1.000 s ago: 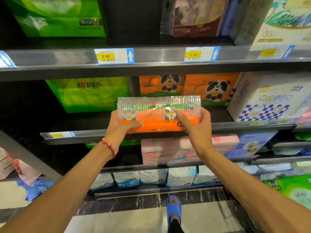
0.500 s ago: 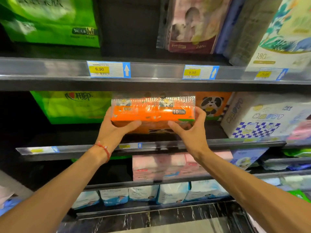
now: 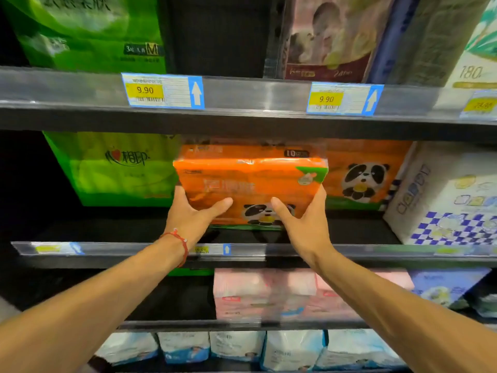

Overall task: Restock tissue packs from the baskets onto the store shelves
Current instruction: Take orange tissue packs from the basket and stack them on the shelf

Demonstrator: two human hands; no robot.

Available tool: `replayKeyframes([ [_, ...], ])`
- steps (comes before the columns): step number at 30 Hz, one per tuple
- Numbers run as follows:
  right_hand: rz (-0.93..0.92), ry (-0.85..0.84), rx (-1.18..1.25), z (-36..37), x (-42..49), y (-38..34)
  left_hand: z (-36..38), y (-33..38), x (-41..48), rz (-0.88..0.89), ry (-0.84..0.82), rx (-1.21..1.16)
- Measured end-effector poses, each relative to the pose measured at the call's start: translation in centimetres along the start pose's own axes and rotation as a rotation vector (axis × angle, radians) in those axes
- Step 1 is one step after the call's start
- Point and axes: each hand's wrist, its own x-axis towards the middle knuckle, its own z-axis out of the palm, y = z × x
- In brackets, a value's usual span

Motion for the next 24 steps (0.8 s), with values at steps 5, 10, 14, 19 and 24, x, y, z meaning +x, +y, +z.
replayKeyframes([
  [5,-0.003,0.014,-0.143,0.5,1.7,2.4,1.5,-1.4,1.3,0.035,0.063,0.005],
  [10,0.027,0.093,-0.248,0.9,3.0,3.8,2.7,-2.6,2.9,0.014,0.070,-0.005],
  [14,0.053,0.111,-0.315,1.5,3.6,4.8,2.9,-4.1,4.5,0.012,0.088,0.052],
  [19,0.093,0.094,-0.369,1.6,4.9,6.3,4.2,-4.8,5.2,-0.038,0.147,0.076],
  [24,0.085,0.124,-0.409,1.7,6.6,7.3,3.8,-6.3,6.6,-0.015,0.161,0.212],
])
